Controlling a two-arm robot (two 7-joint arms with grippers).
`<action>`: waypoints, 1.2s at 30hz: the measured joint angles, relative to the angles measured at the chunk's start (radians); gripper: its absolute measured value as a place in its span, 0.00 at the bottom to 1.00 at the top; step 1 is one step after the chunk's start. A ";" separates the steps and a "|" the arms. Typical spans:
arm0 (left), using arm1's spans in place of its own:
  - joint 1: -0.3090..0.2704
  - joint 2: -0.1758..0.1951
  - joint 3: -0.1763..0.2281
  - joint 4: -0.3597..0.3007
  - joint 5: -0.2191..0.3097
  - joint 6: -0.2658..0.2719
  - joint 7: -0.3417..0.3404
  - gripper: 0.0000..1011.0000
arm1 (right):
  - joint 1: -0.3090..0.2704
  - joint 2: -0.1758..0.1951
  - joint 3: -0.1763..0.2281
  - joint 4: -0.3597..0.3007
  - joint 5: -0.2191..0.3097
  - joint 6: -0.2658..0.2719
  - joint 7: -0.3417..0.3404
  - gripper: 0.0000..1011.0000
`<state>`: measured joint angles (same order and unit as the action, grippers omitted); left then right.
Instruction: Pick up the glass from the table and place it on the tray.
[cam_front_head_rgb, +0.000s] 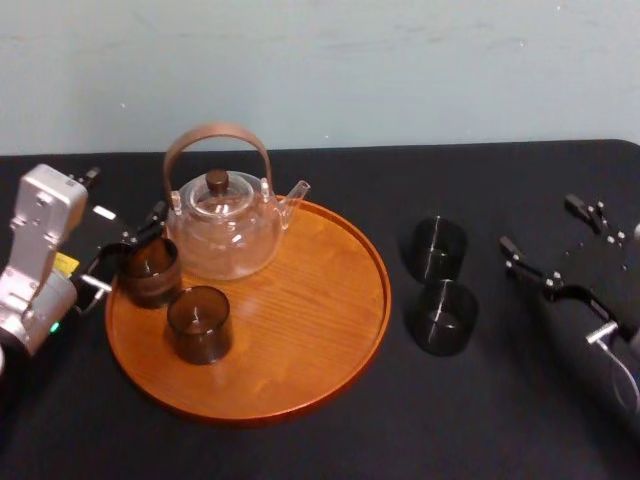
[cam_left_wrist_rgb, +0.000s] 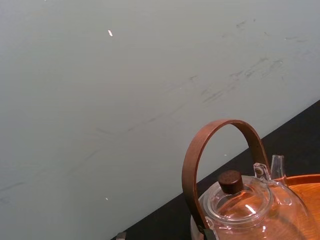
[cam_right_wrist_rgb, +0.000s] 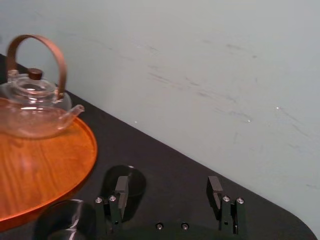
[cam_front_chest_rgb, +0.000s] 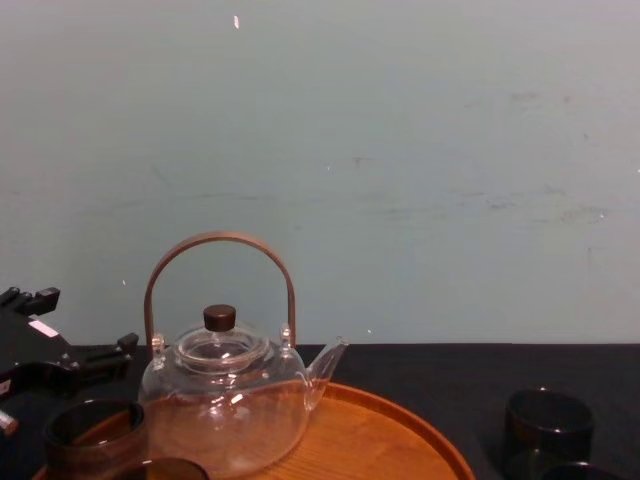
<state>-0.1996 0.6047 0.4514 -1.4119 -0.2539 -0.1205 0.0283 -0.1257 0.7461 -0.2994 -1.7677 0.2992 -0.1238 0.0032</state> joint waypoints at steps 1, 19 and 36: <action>0.000 0.000 0.000 0.000 0.000 0.000 0.000 0.99 | -0.009 0.003 0.003 -0.008 0.000 0.000 0.000 0.99; 0.000 0.000 0.000 0.000 0.000 0.000 0.000 0.99 | -0.179 0.021 0.019 -0.121 -0.018 0.014 0.045 0.99; 0.000 0.000 0.000 0.000 0.000 0.000 0.000 0.99 | -0.209 -0.026 0.013 -0.107 0.028 0.045 0.133 0.99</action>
<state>-0.1995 0.6047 0.4514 -1.4119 -0.2540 -0.1205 0.0283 -0.3348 0.7200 -0.2859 -1.8743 0.3268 -0.0790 0.1367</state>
